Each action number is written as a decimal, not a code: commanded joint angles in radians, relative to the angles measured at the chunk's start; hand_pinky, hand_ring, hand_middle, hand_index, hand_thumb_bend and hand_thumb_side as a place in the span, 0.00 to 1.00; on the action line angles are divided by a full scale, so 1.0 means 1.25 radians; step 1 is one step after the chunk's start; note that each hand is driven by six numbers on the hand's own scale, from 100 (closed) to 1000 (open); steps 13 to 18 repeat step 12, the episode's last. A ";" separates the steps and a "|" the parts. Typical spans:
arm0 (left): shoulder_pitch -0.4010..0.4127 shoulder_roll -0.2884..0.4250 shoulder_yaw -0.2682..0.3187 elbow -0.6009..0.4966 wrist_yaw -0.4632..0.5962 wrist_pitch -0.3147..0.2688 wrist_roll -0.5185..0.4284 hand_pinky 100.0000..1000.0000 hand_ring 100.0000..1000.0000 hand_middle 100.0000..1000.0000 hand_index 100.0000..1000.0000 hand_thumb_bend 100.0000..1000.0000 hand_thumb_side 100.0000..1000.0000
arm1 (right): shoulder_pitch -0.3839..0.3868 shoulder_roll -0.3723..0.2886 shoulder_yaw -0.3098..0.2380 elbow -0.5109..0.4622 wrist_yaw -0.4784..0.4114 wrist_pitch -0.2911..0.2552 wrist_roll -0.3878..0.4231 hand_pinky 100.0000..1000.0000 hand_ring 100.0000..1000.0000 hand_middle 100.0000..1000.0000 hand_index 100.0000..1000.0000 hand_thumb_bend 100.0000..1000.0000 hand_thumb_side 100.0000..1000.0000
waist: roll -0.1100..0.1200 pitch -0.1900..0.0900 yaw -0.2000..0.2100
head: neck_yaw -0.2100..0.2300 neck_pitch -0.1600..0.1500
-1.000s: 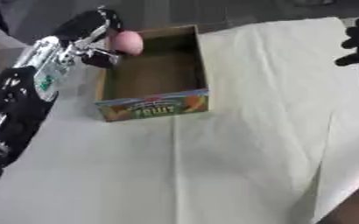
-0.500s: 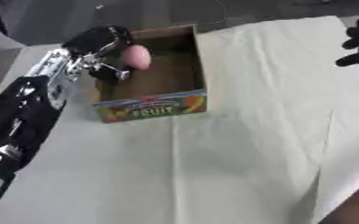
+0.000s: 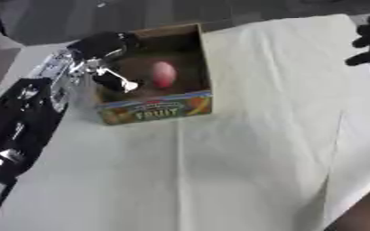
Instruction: Pick up objects on the table and place them in the box.
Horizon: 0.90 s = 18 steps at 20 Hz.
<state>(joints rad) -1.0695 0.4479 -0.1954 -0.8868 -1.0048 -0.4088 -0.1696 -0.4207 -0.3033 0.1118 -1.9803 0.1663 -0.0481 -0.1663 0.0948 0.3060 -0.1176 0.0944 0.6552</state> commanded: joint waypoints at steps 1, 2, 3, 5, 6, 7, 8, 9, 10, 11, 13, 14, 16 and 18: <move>-0.007 0.031 0.018 -0.031 0.044 0.012 -0.004 0.75 0.81 0.78 0.96 0.44 0.56 | -0.003 -0.005 -0.006 -0.016 -0.003 0.001 -0.002 0.53 0.79 0.51 0.75 0.05 0.59 | -0.007 -0.023 0.003 | 0.010 0.014; -0.004 0.034 0.021 -0.038 0.063 0.018 -0.006 0.75 0.80 0.77 0.95 0.43 0.56 | -0.002 -0.004 -0.007 -0.016 -0.002 0.001 -0.003 0.53 0.79 0.51 0.75 0.05 0.59 | -0.008 -0.025 0.004 | 0.013 0.016; -0.001 0.038 0.023 -0.047 0.084 0.024 -0.008 0.74 0.80 0.76 0.94 0.40 0.55 | -0.001 -0.003 -0.007 -0.016 -0.002 0.002 -0.003 0.53 0.79 0.51 0.75 0.05 0.59 | -0.009 -0.027 0.006 | 0.015 0.017; 0.009 0.050 0.028 -0.080 0.140 0.039 -0.010 0.72 0.77 0.74 0.90 0.29 0.52 | 0.002 -0.002 -0.009 -0.016 -0.001 0.002 -0.005 0.53 0.79 0.51 0.75 0.06 0.59 | -0.013 -0.031 0.011 | 0.017 0.021; 0.016 0.057 0.032 -0.108 0.179 0.053 -0.007 0.71 0.76 0.73 0.88 0.25 0.52 | 0.003 -0.001 -0.010 -0.016 -0.001 0.002 -0.006 0.53 0.79 0.51 0.75 0.06 0.59 | -0.015 -0.033 0.014 | 0.017 0.024; 0.025 0.065 0.034 -0.143 0.222 0.069 -0.002 0.70 0.75 0.71 0.86 0.19 0.51 | 0.004 -0.001 -0.012 -0.016 0.000 0.003 -0.007 0.53 0.79 0.51 0.75 0.06 0.59 | -0.017 -0.035 0.017 | 0.016 0.027; 0.036 0.074 0.038 -0.187 0.270 0.088 0.005 0.69 0.74 0.70 0.86 0.19 0.51 | 0.006 0.000 -0.014 -0.016 0.001 0.003 -0.009 0.53 0.79 0.51 0.75 0.06 0.59 | -0.020 -0.037 0.021 | 0.015 0.030; 0.047 0.083 0.042 -0.234 0.319 0.113 0.014 0.67 0.72 0.68 0.84 0.16 0.49 | 0.007 0.000 -0.015 -0.016 0.002 0.003 -0.010 0.53 0.79 0.51 0.75 0.06 0.59 | -0.022 -0.038 0.025 | 0.012 0.032; 0.062 0.093 0.049 -0.291 0.373 0.142 0.029 0.66 0.71 0.67 0.83 0.15 0.48 | 0.008 0.001 -0.018 -0.016 0.003 0.003 -0.013 0.53 0.79 0.51 0.76 0.06 0.59 | -0.024 -0.040 0.029 | 0.009 0.035; 0.077 0.102 0.055 -0.350 0.428 0.172 0.045 0.65 0.70 0.67 0.82 0.16 0.73 | 0.009 0.001 -0.019 -0.016 0.004 0.003 -0.015 0.53 0.79 0.52 0.76 0.08 0.59 | -0.027 -0.042 0.033 | 0.006 0.037; 0.096 0.112 0.062 -0.415 0.484 0.201 0.064 0.65 0.70 0.66 0.82 0.13 0.49 | 0.010 0.002 -0.021 -0.016 0.005 0.002 -0.017 0.53 0.79 0.52 0.76 0.06 0.59 | -0.029 -0.043 0.037 | 0.002 0.038; 0.096 0.112 0.062 -0.415 0.484 0.201 0.064 0.65 0.70 0.66 0.82 0.13 0.49 | 0.010 0.002 -0.021 -0.016 0.005 0.002 -0.017 0.53 0.79 0.52 0.76 0.06 0.59 | -0.029 -0.043 0.037 | 0.002 0.038; 0.096 0.112 0.062 -0.415 0.484 0.201 0.064 0.65 0.70 0.66 0.82 0.13 0.49 | 0.010 0.002 -0.021 -0.016 0.005 0.002 -0.017 0.53 0.79 0.52 0.76 0.06 0.59 | -0.029 -0.043 0.037 | 0.002 0.038; 0.096 0.112 0.062 -0.415 0.484 0.201 0.064 0.65 0.70 0.66 0.82 0.13 0.49 | 0.010 0.002 -0.021 -0.016 0.005 0.002 -0.017 0.53 0.79 0.52 0.76 0.06 0.59 | -0.029 -0.043 0.037 | 0.002 0.038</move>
